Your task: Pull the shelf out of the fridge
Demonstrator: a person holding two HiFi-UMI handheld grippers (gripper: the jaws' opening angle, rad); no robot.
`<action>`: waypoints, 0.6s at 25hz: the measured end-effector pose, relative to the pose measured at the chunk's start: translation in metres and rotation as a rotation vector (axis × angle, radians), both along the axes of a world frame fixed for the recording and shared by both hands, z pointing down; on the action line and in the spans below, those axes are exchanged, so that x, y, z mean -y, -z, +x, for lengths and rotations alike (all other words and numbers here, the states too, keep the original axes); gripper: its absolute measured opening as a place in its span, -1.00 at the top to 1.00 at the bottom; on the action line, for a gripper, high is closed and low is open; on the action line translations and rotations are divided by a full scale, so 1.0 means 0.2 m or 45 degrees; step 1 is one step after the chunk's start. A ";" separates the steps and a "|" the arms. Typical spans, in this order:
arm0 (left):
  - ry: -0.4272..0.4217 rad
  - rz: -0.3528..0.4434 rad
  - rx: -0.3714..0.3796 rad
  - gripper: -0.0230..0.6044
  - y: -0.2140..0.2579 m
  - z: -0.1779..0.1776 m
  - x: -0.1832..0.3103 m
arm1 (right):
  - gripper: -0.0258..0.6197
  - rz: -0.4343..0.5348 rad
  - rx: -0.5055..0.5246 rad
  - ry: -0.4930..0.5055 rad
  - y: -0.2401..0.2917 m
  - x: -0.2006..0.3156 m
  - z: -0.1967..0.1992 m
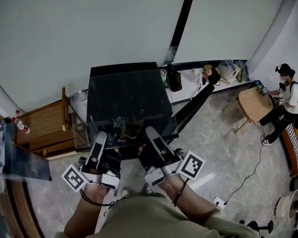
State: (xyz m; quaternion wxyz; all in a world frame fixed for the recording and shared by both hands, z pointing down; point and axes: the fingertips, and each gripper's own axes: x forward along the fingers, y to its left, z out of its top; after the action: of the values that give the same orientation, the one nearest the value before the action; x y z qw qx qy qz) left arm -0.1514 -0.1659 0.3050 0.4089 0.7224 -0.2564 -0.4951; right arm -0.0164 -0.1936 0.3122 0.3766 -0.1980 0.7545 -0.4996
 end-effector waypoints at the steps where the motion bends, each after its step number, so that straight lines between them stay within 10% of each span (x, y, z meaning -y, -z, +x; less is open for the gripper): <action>1: -0.001 -0.018 -0.006 0.87 -0.03 0.00 0.01 | 0.91 -0.014 -0.006 0.002 -0.02 0.01 0.00; 15: -0.016 -0.153 -0.026 0.87 -0.26 0.03 0.00 | 0.91 -0.157 -0.029 0.009 -0.27 -0.01 0.03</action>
State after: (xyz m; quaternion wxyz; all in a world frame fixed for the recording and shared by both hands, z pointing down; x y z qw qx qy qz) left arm -0.1445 -0.1657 0.3574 0.4572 0.6931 -0.2769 -0.4836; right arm -0.0095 -0.1913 0.3663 0.3533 -0.2238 0.7273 -0.5442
